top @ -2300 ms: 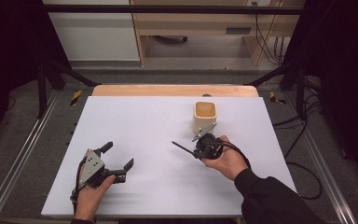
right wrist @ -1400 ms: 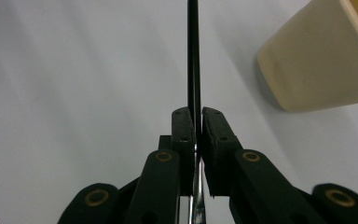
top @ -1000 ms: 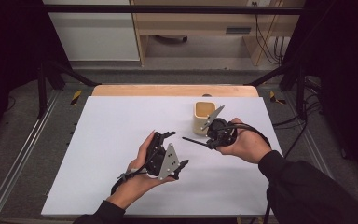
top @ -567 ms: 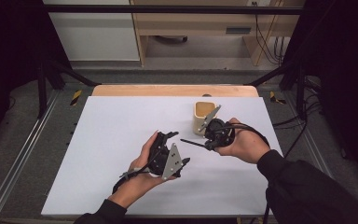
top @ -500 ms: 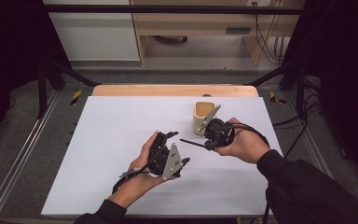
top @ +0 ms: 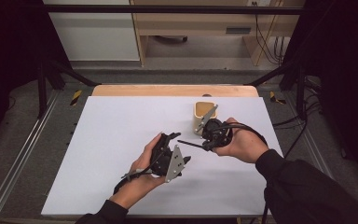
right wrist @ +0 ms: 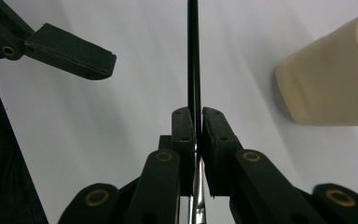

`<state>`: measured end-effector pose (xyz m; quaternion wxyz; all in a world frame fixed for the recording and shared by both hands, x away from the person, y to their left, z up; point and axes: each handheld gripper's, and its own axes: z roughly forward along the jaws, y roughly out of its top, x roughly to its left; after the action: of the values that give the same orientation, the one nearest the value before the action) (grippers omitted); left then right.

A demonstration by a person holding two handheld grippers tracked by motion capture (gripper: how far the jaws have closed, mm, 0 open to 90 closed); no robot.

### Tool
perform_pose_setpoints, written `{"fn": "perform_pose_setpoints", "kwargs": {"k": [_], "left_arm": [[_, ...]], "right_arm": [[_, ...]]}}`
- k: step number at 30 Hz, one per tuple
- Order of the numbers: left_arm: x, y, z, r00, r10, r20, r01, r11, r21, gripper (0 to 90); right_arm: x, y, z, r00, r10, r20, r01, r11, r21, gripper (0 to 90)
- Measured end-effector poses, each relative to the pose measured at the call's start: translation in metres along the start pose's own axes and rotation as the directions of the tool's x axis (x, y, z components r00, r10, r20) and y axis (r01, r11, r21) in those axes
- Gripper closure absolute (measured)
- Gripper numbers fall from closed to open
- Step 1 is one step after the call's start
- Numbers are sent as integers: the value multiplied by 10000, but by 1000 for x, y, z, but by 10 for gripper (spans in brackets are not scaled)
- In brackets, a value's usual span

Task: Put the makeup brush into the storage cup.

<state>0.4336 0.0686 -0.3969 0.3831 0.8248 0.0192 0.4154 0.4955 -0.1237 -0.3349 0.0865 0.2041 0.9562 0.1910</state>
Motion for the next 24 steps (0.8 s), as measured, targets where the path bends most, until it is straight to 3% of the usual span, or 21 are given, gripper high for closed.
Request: {"fn": "perform_pose_setpoints", "kwargs": {"k": [7,13,17,18,19,21,24], "left_arm": [[-1,0,1,9999,157,-20,-156,9999,51,245],[-2,0,2,9989,471,-50,-471,9989,-14,329],[-4,1,3,9972,751,46,-751,9971,119,375],[-6,1,5,9981,619,73,-619,9981,-11,396],[-5,1,4,9959,894,138,-897,9957,215,396],[-6,1,6,9939,1085,215,-1090,9938,218,420],[-9,0,8,9956,907,243,-912,9956,201,453]], "right_arm": [[1,1,-1,9999,-143,-66,143,9999,-10,839],[4,3,-1,9998,-34,-176,34,10000,15,839],[5,5,-1,9996,-235,-174,236,9997,38,839],[6,6,-1,9994,-291,-180,292,9996,27,839],[6,6,-1,9994,-291,-180,292,9996,27,839],[8,8,-2,9996,-172,-209,173,9998,42,840],[9,9,-2,9993,-291,-240,291,9996,13,840]]}}
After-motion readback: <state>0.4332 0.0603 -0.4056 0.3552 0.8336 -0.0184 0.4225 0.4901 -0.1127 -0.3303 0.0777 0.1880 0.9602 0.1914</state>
